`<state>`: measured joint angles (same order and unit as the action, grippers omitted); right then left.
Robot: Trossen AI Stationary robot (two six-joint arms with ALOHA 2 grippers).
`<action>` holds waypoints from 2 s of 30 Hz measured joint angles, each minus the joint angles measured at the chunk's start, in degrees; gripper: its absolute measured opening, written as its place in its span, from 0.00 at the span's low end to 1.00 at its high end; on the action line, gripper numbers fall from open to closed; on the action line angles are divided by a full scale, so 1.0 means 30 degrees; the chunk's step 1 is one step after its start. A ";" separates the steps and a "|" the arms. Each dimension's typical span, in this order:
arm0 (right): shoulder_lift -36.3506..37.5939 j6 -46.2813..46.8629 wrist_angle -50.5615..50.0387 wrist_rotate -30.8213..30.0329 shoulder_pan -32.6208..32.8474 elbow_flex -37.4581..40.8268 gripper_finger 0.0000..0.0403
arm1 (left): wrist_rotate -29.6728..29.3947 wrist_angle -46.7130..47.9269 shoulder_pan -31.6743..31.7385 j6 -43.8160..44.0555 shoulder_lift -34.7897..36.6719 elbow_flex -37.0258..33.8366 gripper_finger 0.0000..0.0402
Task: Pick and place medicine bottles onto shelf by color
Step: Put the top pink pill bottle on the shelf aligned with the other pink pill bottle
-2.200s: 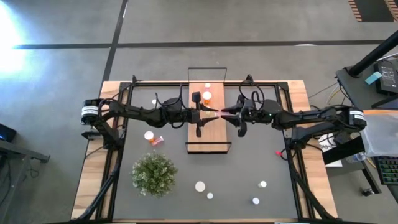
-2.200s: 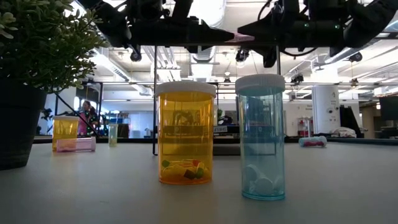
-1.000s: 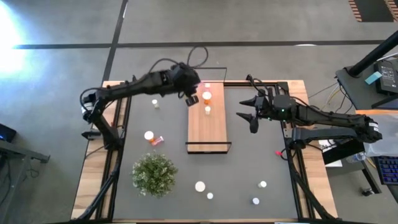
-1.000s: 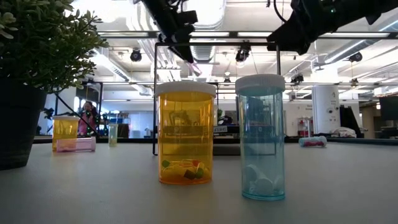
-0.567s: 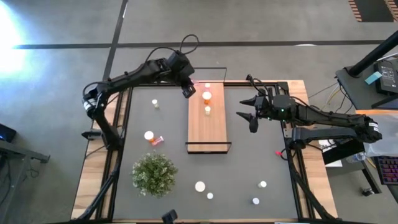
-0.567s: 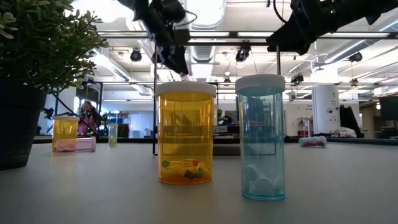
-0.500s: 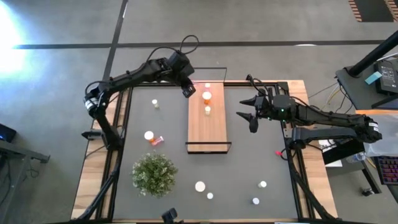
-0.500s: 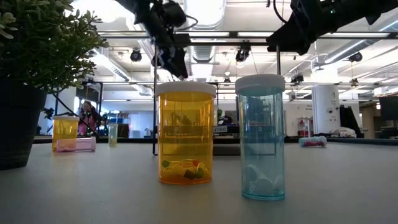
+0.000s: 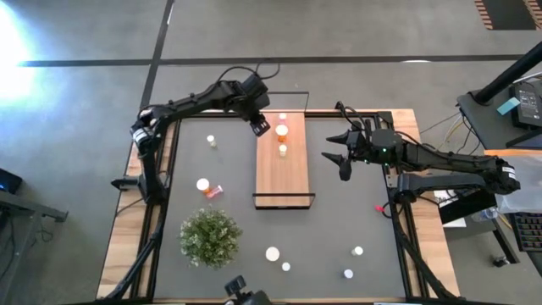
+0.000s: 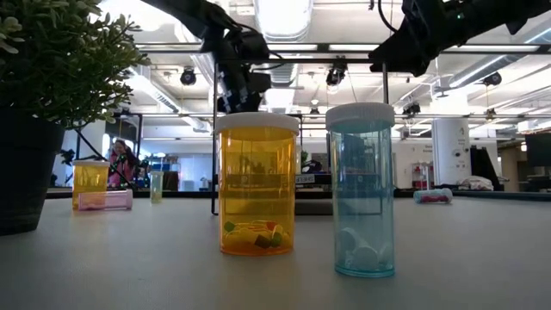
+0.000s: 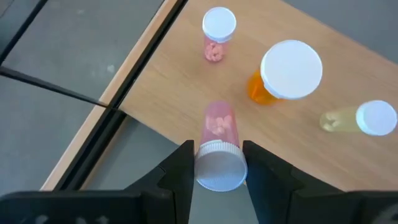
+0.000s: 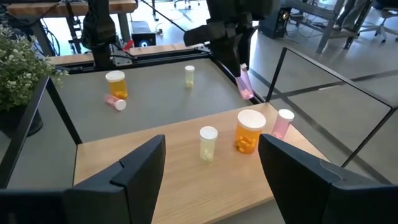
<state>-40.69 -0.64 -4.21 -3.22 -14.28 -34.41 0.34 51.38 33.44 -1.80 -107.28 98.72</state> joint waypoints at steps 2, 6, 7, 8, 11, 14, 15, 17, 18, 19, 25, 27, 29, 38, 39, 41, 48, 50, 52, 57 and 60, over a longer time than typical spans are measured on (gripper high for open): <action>0.0000 0.0051 -0.0011 0.0000 0.0000 0.0000 0.62 | 0.0000 0.0267 0.0037 0.0007 -0.0273 0.0337 0.27; 0.0000 0.0021 0.0000 0.0007 0.0000 0.0000 0.62 | 0.0033 0.0703 0.0106 0.0015 -0.0810 0.0743 0.27; 0.0000 0.0071 -0.0007 0.0007 0.0000 0.0000 0.62 | 0.0125 0.0756 0.0120 0.0022 -0.0921 0.0755 0.27; 0.0000 0.0060 -0.0007 0.0007 0.0000 0.0000 0.62 | 0.0225 0.0788 0.0128 0.0031 -0.1026 0.0756 0.27; 0.0000 0.0046 -0.0007 0.0007 0.0000 0.0000 0.62 | 0.0513 0.1117 0.0120 0.0051 -0.1299 0.0790 0.27; 0.0000 0.0039 -0.0005 0.0007 0.0000 0.0000 0.62 | 0.0554 0.1679 0.0120 0.0094 -0.1658 0.0892 0.27; 0.0000 0.0016 0.0003 0.0007 0.0000 0.0000 0.62 | 0.0559 0.1675 0.0128 0.0256 -0.1736 0.0906 0.27; 0.0000 0.0066 -0.0006 0.0007 0.0000 0.0000 0.62 | 0.0561 0.1725 0.0129 0.0481 -0.1945 0.1065 0.27; 0.0000 0.0058 0.0000 0.0015 0.0000 0.0000 0.62 | 0.0554 0.1712 0.0149 0.0488 -0.2010 0.1184 0.27; 0.0000 0.0040 -0.0007 0.0015 0.0000 0.0000 0.62 | 0.0561 0.1746 0.0157 0.0488 -0.2084 0.1242 0.27; -0.0007 0.0226 -0.0003 0.0029 0.0000 0.0007 0.62 | 0.0940 0.1792 0.0196 0.0510 -0.2252 0.1421 0.27; -0.0007 0.0226 0.0000 0.0029 0.0000 0.0007 0.62 | 0.0947 0.1856 0.0208 0.0525 -0.2252 0.1406 0.27; -0.0007 0.0222 -0.0007 0.0029 0.0000 0.0007 0.62 | 0.0954 0.2061 0.0208 0.0532 -0.2252 0.1391 0.27; -0.0007 0.0219 0.0000 0.0029 0.0000 0.0008 0.62 | 0.1071 0.4410 0.0208 0.0996 -0.2188 0.1355 0.27; -0.0007 0.0219 -0.0007 0.0029 0.0000 0.0015 0.62 | 0.0739 0.4674 0.0233 0.1052 -0.2125 0.1348 0.27; -0.0007 0.0212 -0.0006 0.0029 0.0000 0.0015 0.62 | 0.0115 0.5367 0.0409 0.1098 -0.1932 0.1348 0.27; -0.0007 0.0211 -0.0006 0.0029 0.0000 0.0015 0.62 | -0.0408 0.7861 0.1006 0.1656 -0.1830 0.0606 0.27; -0.0007 0.0211 0.0000 0.0029 0.0000 0.0015 0.62 | -0.0399 0.8220 0.1152 0.2099 -0.1830 0.0024 0.27; -0.0007 0.0211 0.0000 0.0027 -0.0005 0.0015 0.62 | -0.0517 0.8188 0.1326 0.2463 -0.1830 -0.0616 0.27; -0.0007 0.0211 -0.0001 0.0029 0.0000 0.0015 0.62 | -0.0657 0.7416 0.1608 0.2542 -0.1830 -0.1762 0.27; -0.0007 0.0209 -0.0002 0.0029 -0.0002 0.0015 0.62 | -0.0641 0.6768 0.1603 0.2743 -0.1797 -0.2251 0.27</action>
<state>-40.71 -0.02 -4.21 -3.14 -14.29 -34.37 -1.58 71.68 38.25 6.42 -112.67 91.96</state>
